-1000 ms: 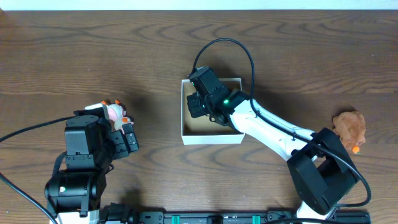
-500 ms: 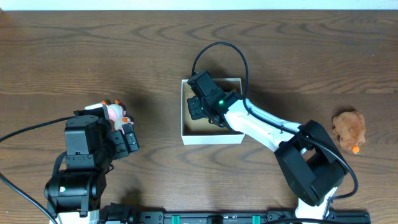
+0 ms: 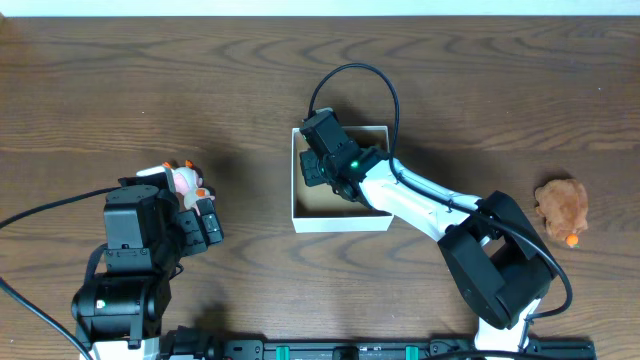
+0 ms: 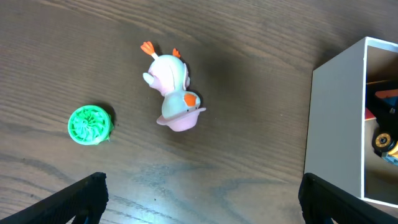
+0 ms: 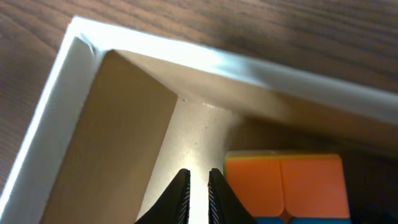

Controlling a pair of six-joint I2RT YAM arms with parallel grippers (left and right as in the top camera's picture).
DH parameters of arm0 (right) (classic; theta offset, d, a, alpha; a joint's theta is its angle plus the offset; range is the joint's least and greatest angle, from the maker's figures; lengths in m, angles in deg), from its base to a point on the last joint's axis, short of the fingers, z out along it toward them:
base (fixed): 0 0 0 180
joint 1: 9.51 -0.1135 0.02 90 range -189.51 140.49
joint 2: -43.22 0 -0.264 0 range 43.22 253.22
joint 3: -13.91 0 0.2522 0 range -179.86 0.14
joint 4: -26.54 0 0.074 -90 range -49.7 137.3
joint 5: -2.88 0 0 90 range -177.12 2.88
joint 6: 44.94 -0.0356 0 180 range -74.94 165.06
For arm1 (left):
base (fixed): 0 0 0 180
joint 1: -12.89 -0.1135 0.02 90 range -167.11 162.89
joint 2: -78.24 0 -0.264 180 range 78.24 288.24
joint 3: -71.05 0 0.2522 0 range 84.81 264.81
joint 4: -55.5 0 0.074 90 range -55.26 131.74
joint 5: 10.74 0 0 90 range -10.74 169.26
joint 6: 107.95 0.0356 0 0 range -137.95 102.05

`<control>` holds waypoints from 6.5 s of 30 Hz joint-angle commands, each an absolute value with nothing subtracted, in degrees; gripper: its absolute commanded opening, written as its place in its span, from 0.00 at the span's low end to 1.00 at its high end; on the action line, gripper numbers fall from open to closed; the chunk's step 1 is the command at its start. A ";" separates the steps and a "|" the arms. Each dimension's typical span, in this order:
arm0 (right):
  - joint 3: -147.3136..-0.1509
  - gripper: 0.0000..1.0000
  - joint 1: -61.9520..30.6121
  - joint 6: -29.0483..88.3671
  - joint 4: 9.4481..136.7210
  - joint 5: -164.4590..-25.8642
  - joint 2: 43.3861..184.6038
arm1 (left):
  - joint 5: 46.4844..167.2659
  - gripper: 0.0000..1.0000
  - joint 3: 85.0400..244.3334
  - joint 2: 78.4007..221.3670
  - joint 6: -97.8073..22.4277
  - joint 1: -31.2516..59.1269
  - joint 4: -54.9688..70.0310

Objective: Pack container
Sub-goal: 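Carry the cube with right gripper and place it in the box, then move right gripper to the brown teddy bear and grasp it, then carry the teddy bear with right gripper and release it in the box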

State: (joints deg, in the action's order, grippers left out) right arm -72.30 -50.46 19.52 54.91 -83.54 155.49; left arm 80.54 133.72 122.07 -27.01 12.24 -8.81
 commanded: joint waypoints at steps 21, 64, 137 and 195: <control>-75.51 0.29 -50.08 19.02 56.66 -80.09 154.68 | 80.17 0.98 134.74 121.96 -27.30 12.20 -8.81; -75.91 0.99 18.44 47.08 99.96 -78.58 146.09 | 80.17 0.98 134.74 121.96 -27.30 12.20 -8.79; -78.27 0.03 -54.26 -7.87 74.78 -80.48 148.26 | 80.17 0.98 134.74 121.96 -27.32 12.20 -9.03; -75.97 0.74 -44.01 6.16 78.45 -79.39 136.50 | 80.17 0.98 134.74 121.96 -27.32 12.20 -9.66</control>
